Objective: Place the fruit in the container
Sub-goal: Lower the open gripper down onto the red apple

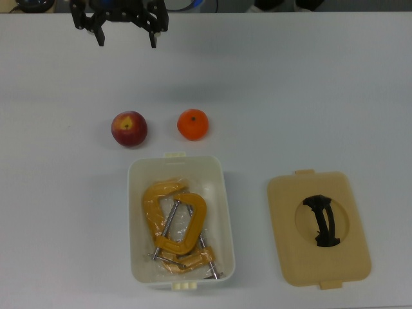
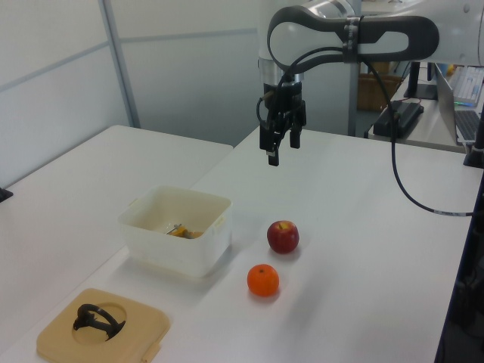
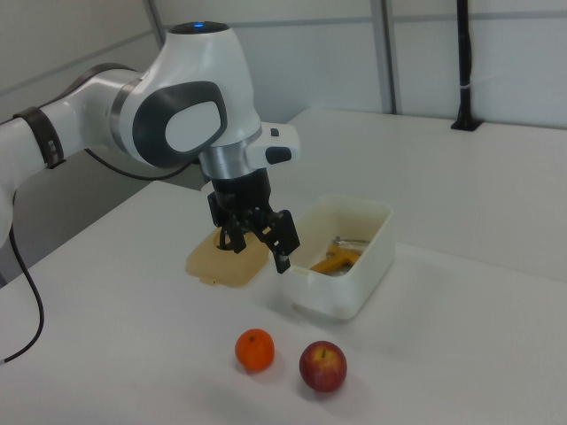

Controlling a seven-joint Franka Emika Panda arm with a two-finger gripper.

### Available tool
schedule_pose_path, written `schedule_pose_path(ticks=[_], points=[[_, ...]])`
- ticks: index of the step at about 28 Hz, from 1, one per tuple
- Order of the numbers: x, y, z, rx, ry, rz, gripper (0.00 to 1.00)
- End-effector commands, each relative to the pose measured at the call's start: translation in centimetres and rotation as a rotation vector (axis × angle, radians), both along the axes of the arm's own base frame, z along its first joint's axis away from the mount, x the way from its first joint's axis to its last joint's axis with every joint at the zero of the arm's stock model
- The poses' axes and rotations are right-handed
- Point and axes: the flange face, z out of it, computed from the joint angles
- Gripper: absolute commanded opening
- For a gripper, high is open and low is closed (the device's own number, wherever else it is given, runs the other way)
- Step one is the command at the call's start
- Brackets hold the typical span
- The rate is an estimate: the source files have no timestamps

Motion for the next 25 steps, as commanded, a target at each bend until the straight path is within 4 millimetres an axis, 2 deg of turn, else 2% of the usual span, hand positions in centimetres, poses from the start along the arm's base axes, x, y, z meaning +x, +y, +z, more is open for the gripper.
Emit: schedule_pose_path(ticks=[1,9,10,14,15,18,22,25], points=[[0.3,0.0,-0.5,0.027,-0.008,0.018,1.00],[0.2,-0.4,-1.2,0.018,0.013,-0.003,1.00],[0.4,-1.2,-2.1,0.019,0.033,-0.015,1.00],[0.3,-3.0,-3.2,0.019,0.051,-0.027,1.00],[0.6,-3.4,-4.9,0.013,0.082,-0.014,1.00],[1.1,-4.0,-7.1,-0.021,0.124,0.037,1.00],[2.3,-4.5,-11.8,-0.052,0.201,0.069,1.00],[3.0,-4.7,-14.2,-0.067,0.218,0.095,1.00]])
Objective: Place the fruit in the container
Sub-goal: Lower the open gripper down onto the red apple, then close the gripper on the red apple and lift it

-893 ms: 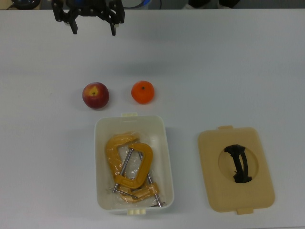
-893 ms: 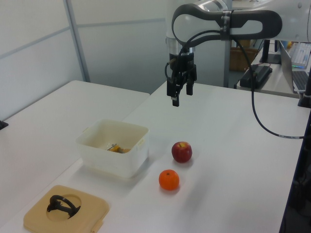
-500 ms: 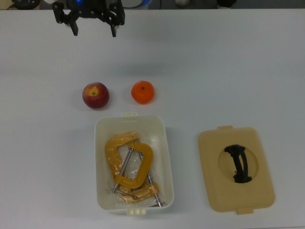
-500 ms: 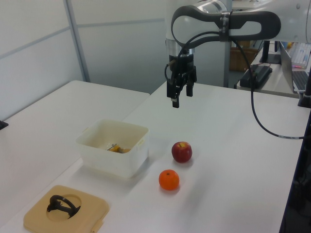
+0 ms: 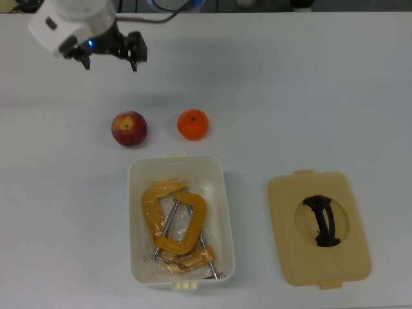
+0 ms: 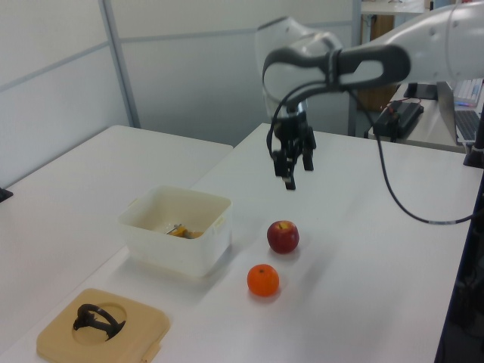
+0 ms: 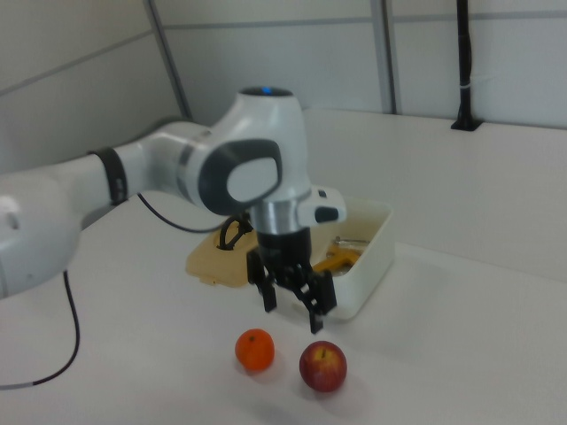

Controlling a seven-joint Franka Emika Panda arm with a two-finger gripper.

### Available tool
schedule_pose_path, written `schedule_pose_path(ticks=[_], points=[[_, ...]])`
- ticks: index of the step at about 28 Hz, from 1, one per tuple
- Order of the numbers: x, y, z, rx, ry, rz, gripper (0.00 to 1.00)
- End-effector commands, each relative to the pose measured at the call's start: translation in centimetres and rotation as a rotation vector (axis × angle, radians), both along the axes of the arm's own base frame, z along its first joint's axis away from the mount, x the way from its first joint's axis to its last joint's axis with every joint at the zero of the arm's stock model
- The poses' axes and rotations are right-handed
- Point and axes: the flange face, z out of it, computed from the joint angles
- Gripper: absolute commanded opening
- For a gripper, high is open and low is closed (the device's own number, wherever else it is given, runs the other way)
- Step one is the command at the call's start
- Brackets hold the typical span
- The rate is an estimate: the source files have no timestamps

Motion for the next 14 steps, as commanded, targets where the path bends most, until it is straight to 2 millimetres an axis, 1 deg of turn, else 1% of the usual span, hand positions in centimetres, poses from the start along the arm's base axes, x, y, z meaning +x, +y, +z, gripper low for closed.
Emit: schedule_pose_path(ticks=[1,2,7,8,12,13,14], points=[[1.6,-0.3,-4.9,-0.024,0.035,0.068,1.00],[1.8,-0.3,-6.7,-0.025,0.040,0.073,1.00],[2.5,0.3,-10.3,-0.042,0.039,0.091,1.00],[2.8,0.3,-11.4,-0.041,0.042,0.092,1.00],[3.2,0.9,-12.7,-0.037,0.048,0.101,1.00],[3.3,1.7,-13.1,-0.032,0.050,0.109,1.00],[3.3,1.9,-13.5,-0.027,0.055,0.111,1.00]])
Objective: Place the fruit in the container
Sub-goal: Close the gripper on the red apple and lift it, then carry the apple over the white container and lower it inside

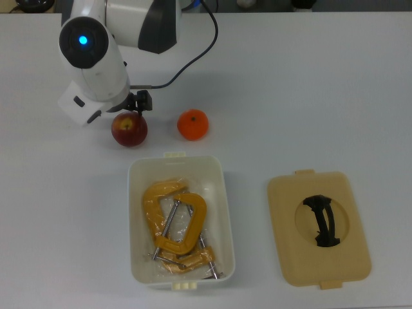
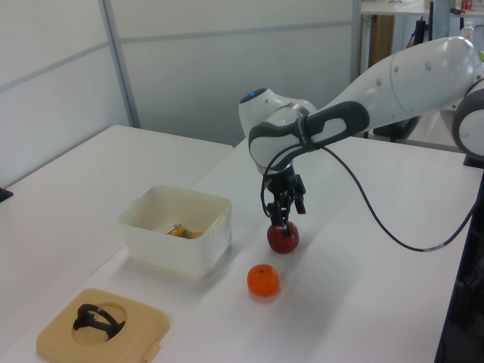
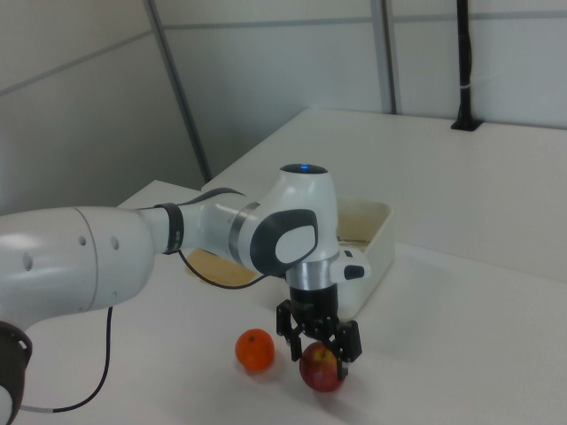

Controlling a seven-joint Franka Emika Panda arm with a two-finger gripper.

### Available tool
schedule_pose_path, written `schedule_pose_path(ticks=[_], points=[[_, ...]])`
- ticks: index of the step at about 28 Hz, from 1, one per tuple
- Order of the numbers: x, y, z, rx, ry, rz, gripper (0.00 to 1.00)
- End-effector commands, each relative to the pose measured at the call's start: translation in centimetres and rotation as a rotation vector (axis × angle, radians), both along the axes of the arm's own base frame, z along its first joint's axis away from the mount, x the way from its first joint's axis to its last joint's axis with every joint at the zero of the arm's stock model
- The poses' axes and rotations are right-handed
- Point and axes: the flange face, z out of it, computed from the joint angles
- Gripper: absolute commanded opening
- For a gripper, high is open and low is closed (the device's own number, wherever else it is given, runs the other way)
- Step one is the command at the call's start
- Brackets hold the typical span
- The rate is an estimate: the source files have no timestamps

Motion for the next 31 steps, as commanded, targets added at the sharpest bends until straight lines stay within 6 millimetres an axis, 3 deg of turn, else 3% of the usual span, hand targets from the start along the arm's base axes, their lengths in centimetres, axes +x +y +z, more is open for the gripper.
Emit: schedule_pose_path(ticks=[1,9,14,16,17,18,21,22,23,27,28,31], points=[[0.2,1.7,-0.9,0.003,-0.007,0.039,1.00],[0.8,2.4,-2.9,0.001,-0.017,0.035,1.00],[1.4,2.3,-2.7,-0.003,-0.064,0.034,0.80],[1.5,2.3,-2.5,-0.003,-0.069,0.034,0.66],[1.5,2.2,-2.4,-0.004,-0.072,0.033,0.55],[1.5,2.1,-1.7,-0.005,-0.078,0.031,0.42],[1.2,1.7,0.4,-0.011,-0.096,0.025,0.42],[0.9,1.6,1.7,-0.014,-0.104,0.030,0.42],[0.2,1.1,4.3,-0.022,-0.104,0.035,0.42],[-0.7,0.2,9.7,-0.021,-0.127,0.062,0.43],[-0.4,0.1,11.4,-0.016,-0.161,0.065,0.44],[0.7,1.0,13.8,-0.018,-0.221,0.069,0.46]])
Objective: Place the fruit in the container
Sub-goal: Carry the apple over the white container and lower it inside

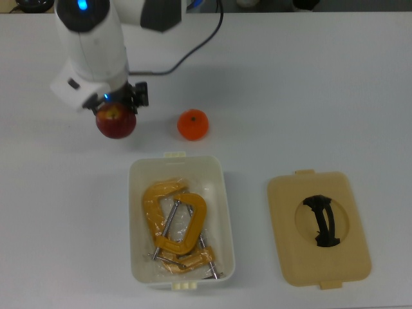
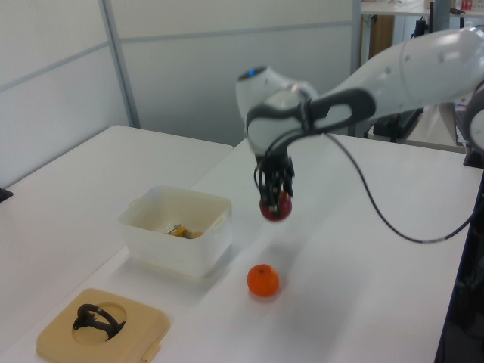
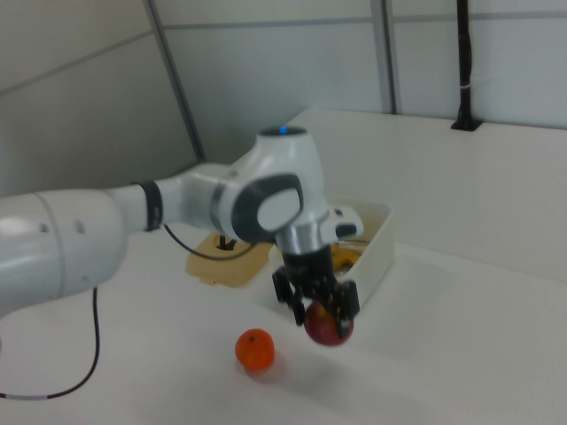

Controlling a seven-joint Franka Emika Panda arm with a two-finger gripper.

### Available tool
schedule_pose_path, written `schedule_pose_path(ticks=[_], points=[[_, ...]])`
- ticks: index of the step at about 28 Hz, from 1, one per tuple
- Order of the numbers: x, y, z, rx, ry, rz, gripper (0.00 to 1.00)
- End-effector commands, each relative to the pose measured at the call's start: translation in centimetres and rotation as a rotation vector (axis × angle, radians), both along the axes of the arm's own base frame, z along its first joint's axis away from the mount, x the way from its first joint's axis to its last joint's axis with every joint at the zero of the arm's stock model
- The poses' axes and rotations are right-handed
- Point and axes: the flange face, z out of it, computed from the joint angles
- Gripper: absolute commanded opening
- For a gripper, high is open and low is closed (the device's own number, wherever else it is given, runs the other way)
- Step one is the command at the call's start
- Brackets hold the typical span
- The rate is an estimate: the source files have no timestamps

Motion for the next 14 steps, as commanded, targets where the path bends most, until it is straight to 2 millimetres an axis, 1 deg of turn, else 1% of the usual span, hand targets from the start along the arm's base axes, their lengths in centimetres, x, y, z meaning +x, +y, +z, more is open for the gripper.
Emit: schedule_pose_path(ticks=[1,2,4,6,7,8,9,12,13,14], points=[[0.3,0.7,5.8,0.004,-0.085,0.027,0.46],[0.5,0.9,5.7,0.003,-0.091,0.029,0.46],[1.5,2.5,6.1,0.004,-0.151,0.058,0.47],[2.4,3.6,6.5,0.003,-0.221,0.080,0.47],[3.0,4.3,6.3,0.004,-0.252,0.090,0.47],[4.0,5.3,5.9,0.004,-0.306,0.107,0.51],[4.4,6.1,5.6,0.006,-0.327,0.122,0.55],[5.7,7.9,3.9,0.012,-0.372,0.132,0.56],[6.5,9.2,3.3,0.017,-0.415,0.126,0.56],[6.9,9.8,3.0,0.023,-0.443,0.114,0.59]])
